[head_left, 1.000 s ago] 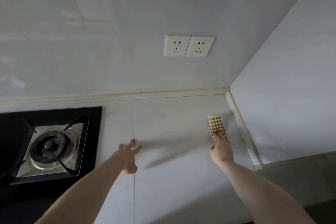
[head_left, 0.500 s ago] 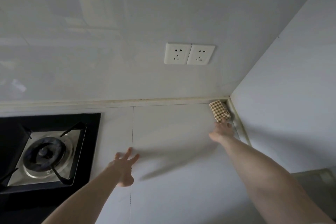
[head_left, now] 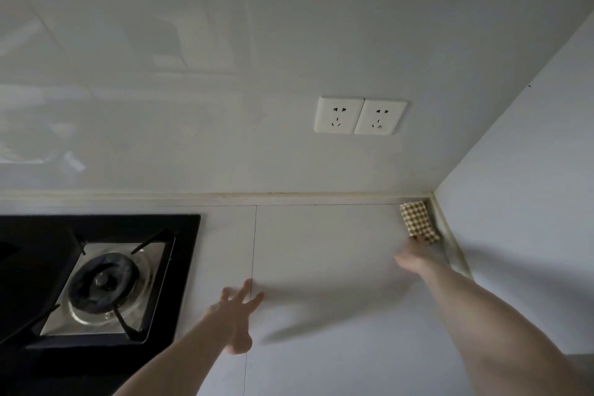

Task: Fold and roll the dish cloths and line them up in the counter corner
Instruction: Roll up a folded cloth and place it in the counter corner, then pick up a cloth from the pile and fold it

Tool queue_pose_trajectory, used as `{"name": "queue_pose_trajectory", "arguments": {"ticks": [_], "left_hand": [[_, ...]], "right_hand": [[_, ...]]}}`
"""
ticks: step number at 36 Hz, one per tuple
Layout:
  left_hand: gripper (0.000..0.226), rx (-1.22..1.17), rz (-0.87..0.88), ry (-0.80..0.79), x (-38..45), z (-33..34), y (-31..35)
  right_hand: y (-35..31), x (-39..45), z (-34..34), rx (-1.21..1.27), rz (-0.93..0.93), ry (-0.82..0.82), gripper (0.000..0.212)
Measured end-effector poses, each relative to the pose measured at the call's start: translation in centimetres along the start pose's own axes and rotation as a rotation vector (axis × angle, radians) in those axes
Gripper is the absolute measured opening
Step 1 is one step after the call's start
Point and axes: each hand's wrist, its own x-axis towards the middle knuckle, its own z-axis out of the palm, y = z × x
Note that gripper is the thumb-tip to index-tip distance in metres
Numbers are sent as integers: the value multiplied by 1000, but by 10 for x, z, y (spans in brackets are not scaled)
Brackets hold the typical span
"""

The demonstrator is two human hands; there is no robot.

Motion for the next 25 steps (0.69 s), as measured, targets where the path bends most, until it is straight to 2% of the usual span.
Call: {"name": "queue_pose_trajectory", "arguments": {"ticks": [5, 8, 14, 19, 25], "left_hand": [[97, -1, 4, 15, -1, 3, 0], [95, -27, 15, 24, -2, 7, -3], [87, -87, 40, -8, -26, 27, -19], [79, -356, 33, -24, -71, 62, -40], [68, -554, -1, 257, -145, 97, -108]], "right_hand": [[-9, -14, 13, -8, -45, -47, 69], [-21, -44, 49, 22, -99, -88, 70], [-47, -143, 134, 5, -191, 9, 74], [-75, -215, 170, -34, -257, -77, 80], [-137, -274, 189, -47, -404, -237, 76]]}}
